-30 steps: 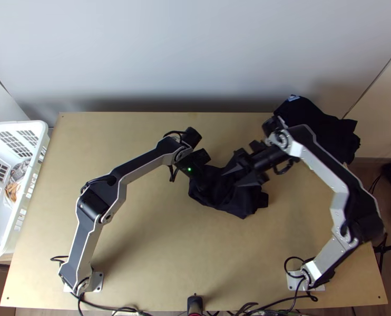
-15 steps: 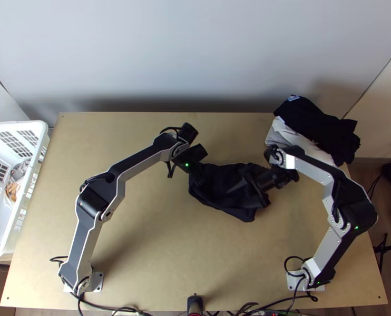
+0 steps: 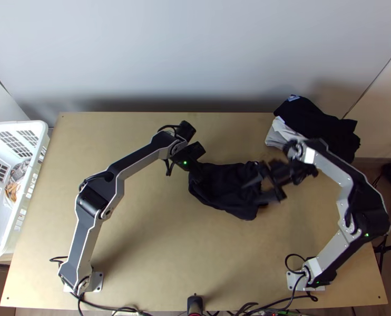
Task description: Fold the t-shirt
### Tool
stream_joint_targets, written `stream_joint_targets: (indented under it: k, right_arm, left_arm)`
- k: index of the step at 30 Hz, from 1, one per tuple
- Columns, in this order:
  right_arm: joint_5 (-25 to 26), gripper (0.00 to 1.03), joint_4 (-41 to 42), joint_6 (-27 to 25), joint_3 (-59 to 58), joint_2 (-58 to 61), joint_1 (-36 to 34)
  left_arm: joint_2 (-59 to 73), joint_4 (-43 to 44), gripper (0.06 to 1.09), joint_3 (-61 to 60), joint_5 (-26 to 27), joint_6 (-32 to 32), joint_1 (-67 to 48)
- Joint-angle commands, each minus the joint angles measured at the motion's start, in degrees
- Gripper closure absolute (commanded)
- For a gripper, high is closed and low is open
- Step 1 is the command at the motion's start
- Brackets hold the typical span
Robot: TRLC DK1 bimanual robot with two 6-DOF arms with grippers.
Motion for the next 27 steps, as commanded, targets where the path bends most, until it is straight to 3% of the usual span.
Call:
stream_joint_targets:
  k: [1, 10, 17, 21, 27]
  right_arm:
    - [1.0, 0.05, 1.0, 1.8, 17.9, -1.6, 3.6]
    - [1.0, 0.05, 7.9, 10.1, 27.5, 2.5, 11.1]
    - [1.0, 0.05, 12.5, 14.2, 27.4, 4.6, 14.8]
    - [1.0, 0.05, 17.4, 16.9, 22.4, 7.3, 15.5]
    - [1.0, 0.05, 22.5, 14.9, 9.5, 8.9, 12.1]
  left_arm:
    - [-0.2, -0.1, 0.1, 0.2, 0.1, -0.1, 0.3]
    - [-0.3, -0.1, 0.1, 0.6, -0.3, -0.4, 0.3]
    - [-0.2, -0.1, 0.1, 0.6, -0.5, -0.4, 0.2]
    - [-0.2, -0.1, 0.1, 0.7, -0.6, -0.4, 0.0]
    - [-0.5, -0.1, 0.1, 1.0, -0.6, -0.4, 0.6]
